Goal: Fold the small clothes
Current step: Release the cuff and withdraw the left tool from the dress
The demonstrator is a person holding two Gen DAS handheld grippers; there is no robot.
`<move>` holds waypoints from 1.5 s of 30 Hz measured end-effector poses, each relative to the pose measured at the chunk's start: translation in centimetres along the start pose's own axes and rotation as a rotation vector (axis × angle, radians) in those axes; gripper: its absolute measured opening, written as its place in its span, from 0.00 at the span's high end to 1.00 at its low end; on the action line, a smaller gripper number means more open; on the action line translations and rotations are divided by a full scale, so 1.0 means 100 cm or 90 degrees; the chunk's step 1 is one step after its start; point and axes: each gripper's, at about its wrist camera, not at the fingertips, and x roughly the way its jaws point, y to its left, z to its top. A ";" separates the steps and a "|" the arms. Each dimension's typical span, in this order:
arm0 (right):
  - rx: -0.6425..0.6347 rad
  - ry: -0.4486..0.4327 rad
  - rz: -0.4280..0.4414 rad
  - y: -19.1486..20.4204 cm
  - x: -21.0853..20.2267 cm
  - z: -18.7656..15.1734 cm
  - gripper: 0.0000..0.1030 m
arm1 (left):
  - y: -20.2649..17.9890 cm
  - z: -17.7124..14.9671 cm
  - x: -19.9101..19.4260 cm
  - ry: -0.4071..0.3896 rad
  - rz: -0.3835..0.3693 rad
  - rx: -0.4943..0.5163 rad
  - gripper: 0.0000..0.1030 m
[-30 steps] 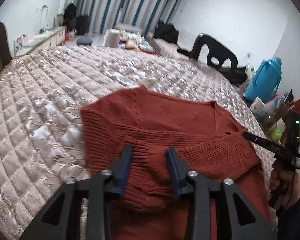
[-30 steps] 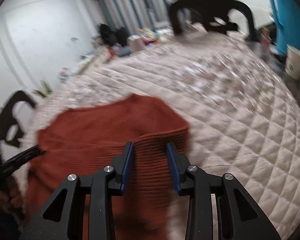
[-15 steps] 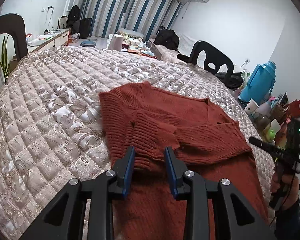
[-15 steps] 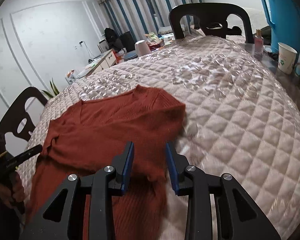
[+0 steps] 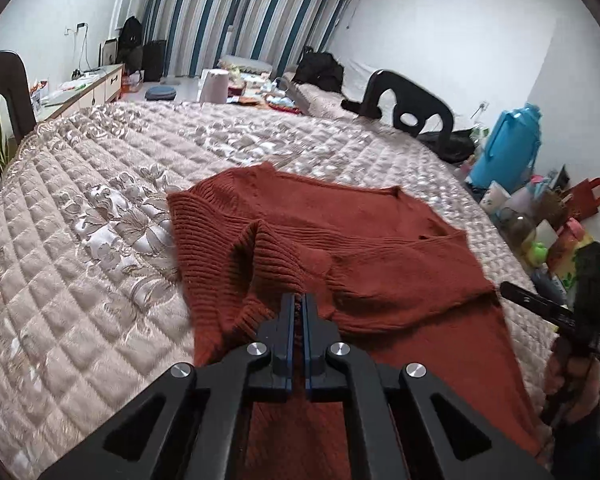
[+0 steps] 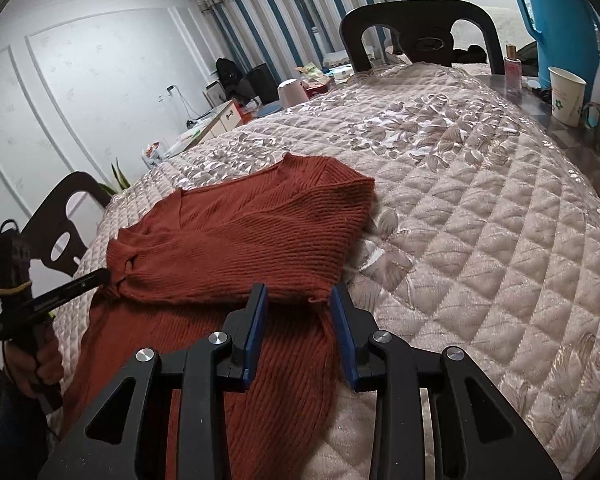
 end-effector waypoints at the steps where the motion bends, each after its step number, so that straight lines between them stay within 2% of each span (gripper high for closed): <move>1: 0.003 -0.001 0.004 0.000 -0.001 0.000 0.68 | 0.000 -0.003 -0.007 -0.006 -0.010 -0.004 0.96; 4: -0.001 -0.008 0.010 0.000 -0.004 -0.001 0.68 | 0.004 -0.006 -0.014 -0.019 0.007 -0.002 0.96; 7: 0.005 0.002 0.006 -0.001 0.003 -0.001 0.68 | 0.027 -0.007 0.007 0.030 0.026 -0.054 0.95; 8: 0.007 0.003 0.006 -0.001 0.004 -0.001 0.68 | 0.032 -0.008 0.006 0.029 0.011 -0.069 0.93; 13: -0.014 -0.008 0.008 0.007 -0.002 0.001 0.68 | 0.013 -0.002 -0.020 -0.033 0.020 -0.037 0.92; 17: -0.015 -0.009 0.008 0.009 0.004 0.007 0.68 | -0.003 0.016 -0.018 -0.058 0.014 -0.011 0.75; 20: -0.020 0.000 -0.002 0.011 0.014 0.008 0.68 | -0.005 0.023 0.013 -0.026 0.030 0.000 0.75; 22: -0.025 0.025 -0.021 0.009 0.025 0.007 0.68 | 0.005 0.020 0.045 0.043 0.053 -0.020 0.75; 23: -0.025 0.034 -0.032 0.007 0.028 0.006 0.68 | 0.006 0.018 0.045 0.025 0.045 -0.017 0.75; 25: -0.020 0.033 -0.040 0.005 0.022 0.006 0.68 | 0.005 0.018 0.038 0.029 0.051 -0.012 0.75; 29: -0.021 0.022 -0.028 0.005 -0.002 -0.001 0.68 | -0.003 0.008 0.005 0.009 0.032 0.001 0.75; 34: -0.035 0.010 -0.010 0.012 -0.037 -0.022 0.68 | -0.011 -0.023 -0.037 -0.006 0.012 0.014 0.68; 43: -0.050 -0.020 0.026 0.035 -0.096 -0.067 0.67 | -0.033 -0.077 -0.085 -0.010 -0.013 0.040 0.67; 45: -0.051 -0.029 0.033 0.038 -0.108 -0.078 0.67 | -0.035 -0.089 -0.098 -0.018 -0.011 0.045 0.60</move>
